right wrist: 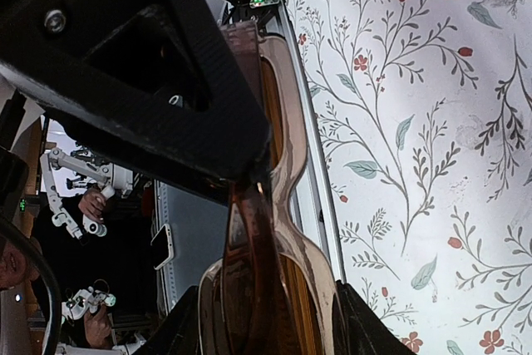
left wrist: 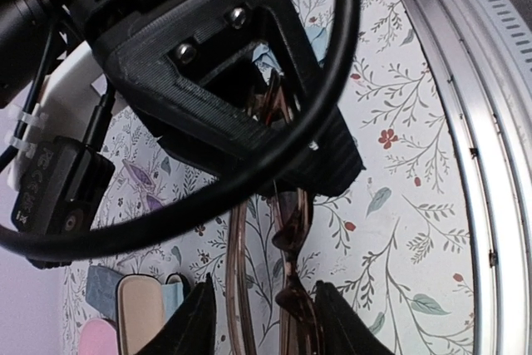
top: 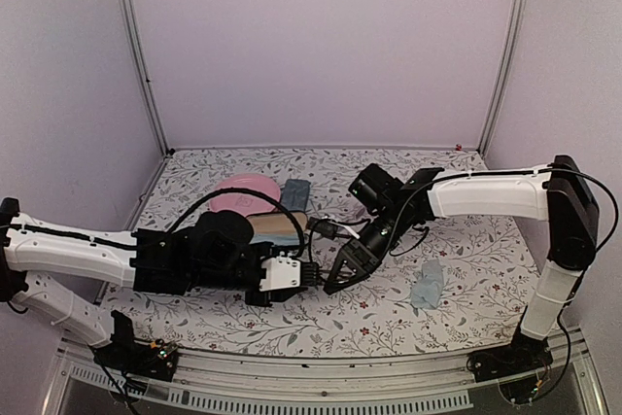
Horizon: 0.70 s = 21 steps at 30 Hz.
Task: Organize the sunglasses
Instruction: Pass from the right arm to the left
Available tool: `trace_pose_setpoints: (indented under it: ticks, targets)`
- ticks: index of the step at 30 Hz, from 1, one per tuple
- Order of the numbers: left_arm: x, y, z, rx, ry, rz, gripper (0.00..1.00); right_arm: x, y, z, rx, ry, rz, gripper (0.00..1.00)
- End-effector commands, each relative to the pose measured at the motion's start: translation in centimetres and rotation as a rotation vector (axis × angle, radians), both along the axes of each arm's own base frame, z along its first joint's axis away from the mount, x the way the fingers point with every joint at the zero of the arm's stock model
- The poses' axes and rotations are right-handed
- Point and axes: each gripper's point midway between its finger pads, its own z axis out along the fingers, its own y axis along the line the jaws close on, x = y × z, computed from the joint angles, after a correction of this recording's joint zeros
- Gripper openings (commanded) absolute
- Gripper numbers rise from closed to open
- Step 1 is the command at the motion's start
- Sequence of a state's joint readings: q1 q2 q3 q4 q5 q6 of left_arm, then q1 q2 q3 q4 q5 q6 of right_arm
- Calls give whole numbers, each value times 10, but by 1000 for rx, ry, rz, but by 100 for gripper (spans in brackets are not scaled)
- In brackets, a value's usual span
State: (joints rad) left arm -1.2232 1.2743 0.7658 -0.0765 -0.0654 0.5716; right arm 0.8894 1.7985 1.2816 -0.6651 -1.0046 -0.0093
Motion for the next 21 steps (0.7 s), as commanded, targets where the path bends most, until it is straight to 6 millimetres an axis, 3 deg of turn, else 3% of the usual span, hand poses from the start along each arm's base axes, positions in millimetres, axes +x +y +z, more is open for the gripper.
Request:
trace_pose_setpoints:
  ticks: [1, 16, 21]
  targets:
    - [-6, -3, 6, -6, 5, -6, 40, -1, 2, -3, 2, 14, 4, 30]
    - [-2, -5, 0, 20, -17, 1, 30, -2, 2, 2, 21, 17, 10, 31]
    - [1, -2, -1, 17, -11, 20, 28, -2, 2, 0, 21, 22, 11, 35]
